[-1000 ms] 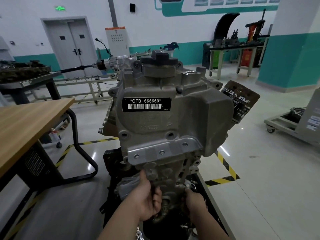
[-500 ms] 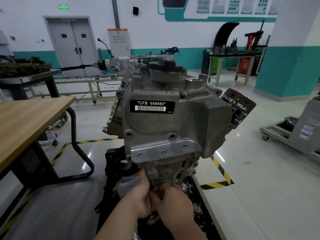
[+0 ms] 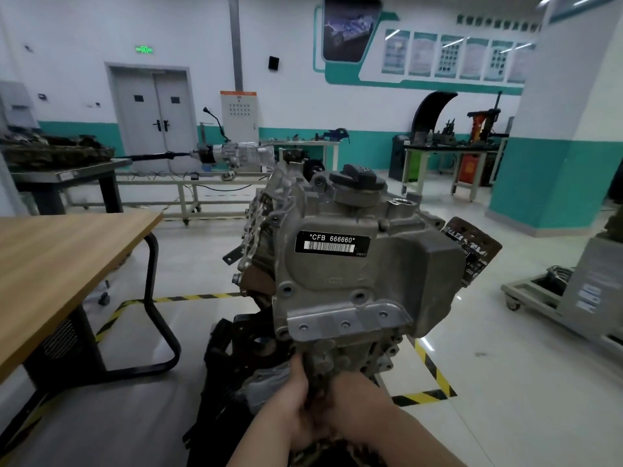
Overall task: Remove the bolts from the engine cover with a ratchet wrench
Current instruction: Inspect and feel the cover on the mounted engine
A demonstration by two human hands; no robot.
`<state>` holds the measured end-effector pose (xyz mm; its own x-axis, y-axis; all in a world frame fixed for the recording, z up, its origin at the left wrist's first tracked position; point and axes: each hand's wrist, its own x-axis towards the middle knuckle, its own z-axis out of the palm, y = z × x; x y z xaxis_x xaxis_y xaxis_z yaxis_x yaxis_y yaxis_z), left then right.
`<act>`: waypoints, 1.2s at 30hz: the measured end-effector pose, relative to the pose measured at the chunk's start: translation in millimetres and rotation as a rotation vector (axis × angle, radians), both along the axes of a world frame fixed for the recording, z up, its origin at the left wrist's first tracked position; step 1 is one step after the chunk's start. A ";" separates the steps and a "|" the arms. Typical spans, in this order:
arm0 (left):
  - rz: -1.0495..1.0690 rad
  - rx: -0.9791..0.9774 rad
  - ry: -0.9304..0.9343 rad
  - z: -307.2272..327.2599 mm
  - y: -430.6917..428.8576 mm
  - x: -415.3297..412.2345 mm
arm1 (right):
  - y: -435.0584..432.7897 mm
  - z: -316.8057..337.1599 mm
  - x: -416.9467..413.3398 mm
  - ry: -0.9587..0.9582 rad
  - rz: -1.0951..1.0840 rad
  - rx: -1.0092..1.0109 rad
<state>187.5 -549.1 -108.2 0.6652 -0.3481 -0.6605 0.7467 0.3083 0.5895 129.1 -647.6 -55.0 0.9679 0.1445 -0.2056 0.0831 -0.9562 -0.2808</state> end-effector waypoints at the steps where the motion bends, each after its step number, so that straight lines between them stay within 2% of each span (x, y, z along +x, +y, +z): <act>1: 0.006 0.002 -0.006 -1.4 -0.6 1.4 | -3.4 9.7 -5.5 0.010 0.007 0.079; 3: 0.034 -0.024 -0.011 -4.6 -1.8 1.5 | -7.3 28.4 -17.7 -0.002 -0.028 0.197; 5: 0.089 -0.034 -0.021 -8.9 -4.4 1.2 | -9.8 48.3 -30.8 -0.073 -0.071 0.202; 7: 0.104 -0.007 -0.017 -9.1 -7.5 0.0 | -9.7 80.0 -43.4 -0.242 -0.117 0.220; 9: 0.079 0.041 -0.007 -4.2 -8.0 -1.0 | -5.7 125.2 -51.8 -0.499 -0.137 0.224; 13: 0.013 0.058 -0.012 4.1 -1.9 -5.3 | 6.6 212.2 -40.4 -0.967 -0.098 0.063; 16: -0.003 0.063 -0.021 5.7 0.2 -8.2 | 9.9 240.4 -12.8 -1.181 -0.060 -0.199; 19: -0.009 0.061 -0.024 2.8 0.1 -9.4 | 7.8 241.9 11.9 -1.193 -0.022 -0.402; 23: -0.017 0.056 -0.033 -0.6 0.5 -7.3 | 10.2 235.8 26.6 -1.089 0.068 -0.501; 26: -0.017 0.062 -0.042 -0.7 2.4 -6.0 | 10.7 233.2 29.2 -1.079 0.094 -0.576; 33: -0.031 0.064 -0.041 0.7 3.6 -6.7 | 12.5 241.8 31.9 -1.023 0.154 -0.675; 36: -0.033 0.060 -0.030 1.2 3.7 -5.9 | 13.8 242.8 30.9 -0.992 0.119 -0.644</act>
<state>181.6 -545.5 -107.0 0.6738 -0.3310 -0.6606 0.7375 0.2470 0.6285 160.0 -633.8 187.8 0.7326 0.3887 0.5587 0.0911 -0.8695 0.4855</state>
